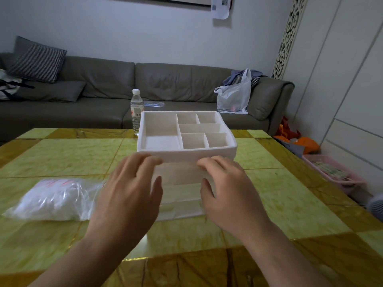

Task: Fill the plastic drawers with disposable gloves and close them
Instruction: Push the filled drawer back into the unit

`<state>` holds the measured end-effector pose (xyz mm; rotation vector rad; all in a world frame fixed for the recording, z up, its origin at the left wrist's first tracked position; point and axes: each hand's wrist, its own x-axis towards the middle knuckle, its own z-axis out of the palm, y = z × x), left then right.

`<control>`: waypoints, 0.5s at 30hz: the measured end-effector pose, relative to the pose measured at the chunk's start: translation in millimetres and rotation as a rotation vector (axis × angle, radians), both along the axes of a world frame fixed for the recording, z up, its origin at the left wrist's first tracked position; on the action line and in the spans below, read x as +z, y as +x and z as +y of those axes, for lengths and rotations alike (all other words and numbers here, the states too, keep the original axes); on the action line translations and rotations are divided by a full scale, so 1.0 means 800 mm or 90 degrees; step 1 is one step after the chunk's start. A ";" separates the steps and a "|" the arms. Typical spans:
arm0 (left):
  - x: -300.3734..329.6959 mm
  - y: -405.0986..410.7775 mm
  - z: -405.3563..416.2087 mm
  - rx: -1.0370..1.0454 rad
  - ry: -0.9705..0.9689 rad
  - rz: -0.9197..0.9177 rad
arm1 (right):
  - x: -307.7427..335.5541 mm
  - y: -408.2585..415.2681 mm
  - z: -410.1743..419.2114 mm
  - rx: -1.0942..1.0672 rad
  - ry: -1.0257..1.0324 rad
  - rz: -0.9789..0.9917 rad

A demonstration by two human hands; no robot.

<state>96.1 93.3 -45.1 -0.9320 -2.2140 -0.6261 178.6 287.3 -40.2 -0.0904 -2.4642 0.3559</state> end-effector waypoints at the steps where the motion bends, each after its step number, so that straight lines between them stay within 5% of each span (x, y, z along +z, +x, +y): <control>1: -0.002 0.000 -0.004 0.012 0.025 -0.015 | -0.001 0.002 0.003 0.002 -0.014 0.022; 10: -0.007 -0.007 -0.005 -0.030 0.001 0.004 | -0.007 0.007 0.029 -0.136 -0.165 0.125; 15: -0.012 -0.012 -0.004 0.041 0.225 -0.259 | -0.011 -0.001 0.034 -0.105 -0.408 -0.013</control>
